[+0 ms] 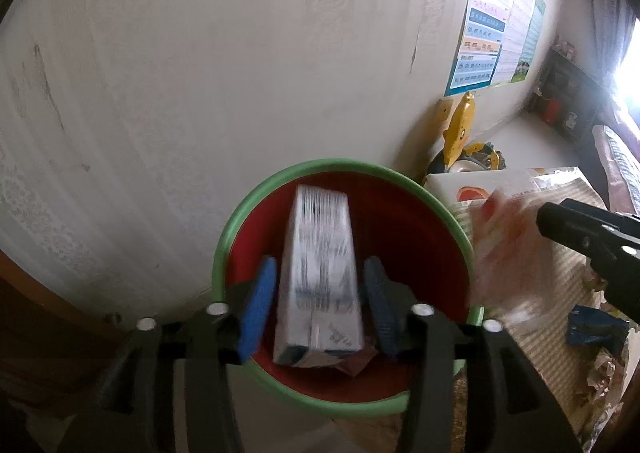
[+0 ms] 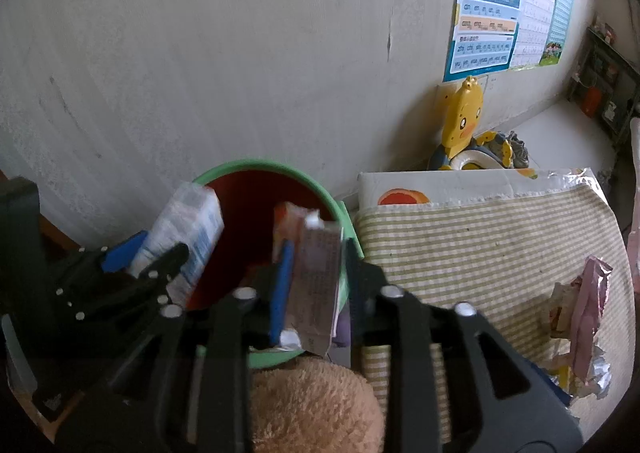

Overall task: Collect trash
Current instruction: 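Carry the carton and paper wrapper over the bucket and open both grippers, then move both grippers back over the wrapper pile on the table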

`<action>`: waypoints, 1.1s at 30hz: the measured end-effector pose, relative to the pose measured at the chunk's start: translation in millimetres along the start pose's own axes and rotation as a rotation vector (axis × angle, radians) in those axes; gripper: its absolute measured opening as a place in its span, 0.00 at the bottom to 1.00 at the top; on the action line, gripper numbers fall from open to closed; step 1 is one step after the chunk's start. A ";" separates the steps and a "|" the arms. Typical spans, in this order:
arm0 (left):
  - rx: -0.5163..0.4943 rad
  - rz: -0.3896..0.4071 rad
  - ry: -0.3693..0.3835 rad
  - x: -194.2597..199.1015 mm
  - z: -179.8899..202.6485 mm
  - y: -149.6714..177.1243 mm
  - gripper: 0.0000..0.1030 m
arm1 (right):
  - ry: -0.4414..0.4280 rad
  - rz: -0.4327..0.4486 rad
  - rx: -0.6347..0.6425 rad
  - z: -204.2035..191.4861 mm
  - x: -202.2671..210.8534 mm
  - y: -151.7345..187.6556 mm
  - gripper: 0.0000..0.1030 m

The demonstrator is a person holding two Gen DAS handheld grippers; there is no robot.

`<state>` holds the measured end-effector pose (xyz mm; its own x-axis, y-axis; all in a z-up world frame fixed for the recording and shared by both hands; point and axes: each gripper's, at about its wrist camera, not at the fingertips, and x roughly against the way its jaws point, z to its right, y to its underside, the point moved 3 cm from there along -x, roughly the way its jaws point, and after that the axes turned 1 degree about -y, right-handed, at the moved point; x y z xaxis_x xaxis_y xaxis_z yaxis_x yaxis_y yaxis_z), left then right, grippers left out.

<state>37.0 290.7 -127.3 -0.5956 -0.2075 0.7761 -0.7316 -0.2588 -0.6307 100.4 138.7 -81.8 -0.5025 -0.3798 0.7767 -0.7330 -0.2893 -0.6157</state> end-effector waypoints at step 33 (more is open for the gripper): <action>-0.271 0.058 0.202 78.8 139.1 16.3 0.56 | 0.274 0.163 -0.148 110.0 135.9 52.2 0.53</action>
<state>24.3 138.9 -76.2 -0.6726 -0.0166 0.7398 -0.7400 0.0132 -0.6724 44.3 -24.7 -23.0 -0.7082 -0.1548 0.6888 -0.6813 -0.1064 -0.7243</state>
